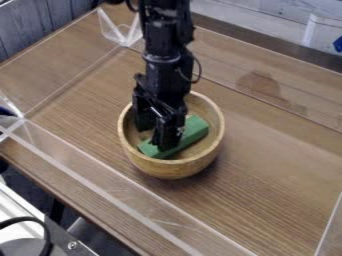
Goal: Remove the green block from inside the brown bowl and put it on the table
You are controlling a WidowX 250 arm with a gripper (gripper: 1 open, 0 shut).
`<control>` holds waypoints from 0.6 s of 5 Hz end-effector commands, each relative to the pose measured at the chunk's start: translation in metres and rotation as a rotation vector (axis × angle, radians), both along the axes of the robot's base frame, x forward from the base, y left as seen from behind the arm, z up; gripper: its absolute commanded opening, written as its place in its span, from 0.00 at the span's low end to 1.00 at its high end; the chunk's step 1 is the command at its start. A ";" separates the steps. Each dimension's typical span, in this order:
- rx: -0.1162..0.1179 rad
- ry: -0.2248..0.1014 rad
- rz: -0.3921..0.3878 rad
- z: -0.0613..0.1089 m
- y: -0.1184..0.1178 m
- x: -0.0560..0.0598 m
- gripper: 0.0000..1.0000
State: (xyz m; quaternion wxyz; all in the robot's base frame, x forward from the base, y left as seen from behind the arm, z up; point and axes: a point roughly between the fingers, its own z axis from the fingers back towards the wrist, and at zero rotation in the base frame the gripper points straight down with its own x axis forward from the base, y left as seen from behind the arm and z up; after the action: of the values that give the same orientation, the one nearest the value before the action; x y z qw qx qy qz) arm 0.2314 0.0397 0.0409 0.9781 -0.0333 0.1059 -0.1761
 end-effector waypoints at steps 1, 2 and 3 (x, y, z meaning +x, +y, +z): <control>0.045 -0.048 -0.013 0.002 0.001 0.013 0.00; 0.077 -0.055 -0.015 -0.001 0.000 0.015 0.00; 0.092 -0.073 -0.006 0.000 -0.001 0.013 0.00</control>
State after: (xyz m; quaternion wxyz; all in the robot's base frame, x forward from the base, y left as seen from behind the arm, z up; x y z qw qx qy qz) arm 0.2370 0.0378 0.0333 0.9787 0.0091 0.1000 -0.1789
